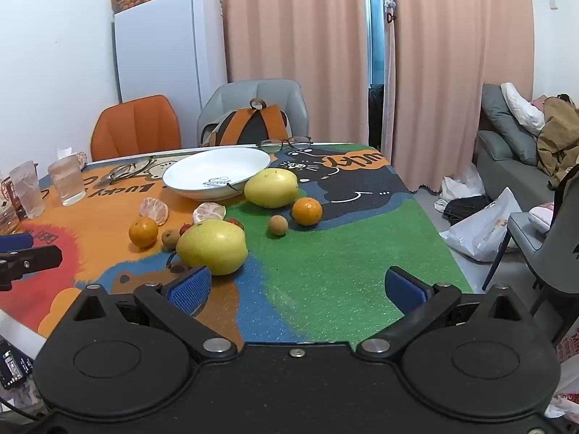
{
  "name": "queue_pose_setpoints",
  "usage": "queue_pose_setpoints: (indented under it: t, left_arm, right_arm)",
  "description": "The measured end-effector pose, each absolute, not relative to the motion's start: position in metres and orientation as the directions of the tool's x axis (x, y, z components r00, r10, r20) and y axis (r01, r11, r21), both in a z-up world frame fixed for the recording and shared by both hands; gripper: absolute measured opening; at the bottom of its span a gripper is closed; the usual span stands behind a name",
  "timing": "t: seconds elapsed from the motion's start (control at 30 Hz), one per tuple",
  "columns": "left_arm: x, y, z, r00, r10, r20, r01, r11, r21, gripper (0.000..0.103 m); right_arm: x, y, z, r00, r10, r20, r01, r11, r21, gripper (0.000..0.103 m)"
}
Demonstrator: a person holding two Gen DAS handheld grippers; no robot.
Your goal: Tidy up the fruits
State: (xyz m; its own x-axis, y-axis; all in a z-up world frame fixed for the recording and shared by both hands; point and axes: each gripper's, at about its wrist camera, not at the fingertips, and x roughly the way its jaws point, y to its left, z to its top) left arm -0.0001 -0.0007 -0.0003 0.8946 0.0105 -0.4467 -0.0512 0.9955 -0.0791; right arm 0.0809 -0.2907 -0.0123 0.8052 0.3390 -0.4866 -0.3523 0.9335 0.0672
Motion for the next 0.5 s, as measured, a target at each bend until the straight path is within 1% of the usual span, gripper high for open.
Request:
queue_pose_setpoints:
  t: [0.1, 0.13, 0.23, 0.3, 0.33, 0.5]
  left_arm:
    - [0.001, -0.004, -0.001, 0.893, 0.017, -0.451, -0.048, 0.997, -0.057, 0.103]
    - [0.003, 0.002, -0.002, 0.891, 0.001, -0.455, -0.05, 0.994, -0.095, 0.103]
    - [-0.001, 0.009, 0.001, 0.902, 0.007, -0.431, -0.06, 0.992, -0.108, 0.103]
    - [-0.005, 0.006, 0.004, 0.905, 0.031, -0.425, -0.072, 0.994, -0.08, 0.103]
    - [-0.003, 0.002, 0.005, 0.903, 0.043, -0.428, -0.08, 0.994, -0.069, 0.103]
    - [-0.002, -0.001, 0.004, 0.9, 0.048, -0.434, -0.083, 0.994, -0.064, 0.103]
  right_arm:
    - [0.081, -0.291, -0.013, 0.801, 0.338, -0.494, -0.356, 0.932, 0.06, 0.103]
    - [0.081, -0.29, -0.013, 0.8, 0.339, -0.495, -0.359, 0.932, 0.058, 0.103]
    - [0.081, -0.29, -0.013, 0.795, 0.344, -0.5, -0.369, 0.928, 0.052, 0.103]
    - [0.081, -0.289, -0.012, 0.793, 0.346, -0.501, -0.374, 0.926, 0.047, 0.103]
    - [0.079, -0.296, -0.009, 0.807, 0.339, -0.484, -0.353, 0.933, 0.065, 0.103]
    - [0.081, -0.293, -0.011, 0.809, 0.339, -0.48, -0.353, 0.933, 0.064, 0.103]
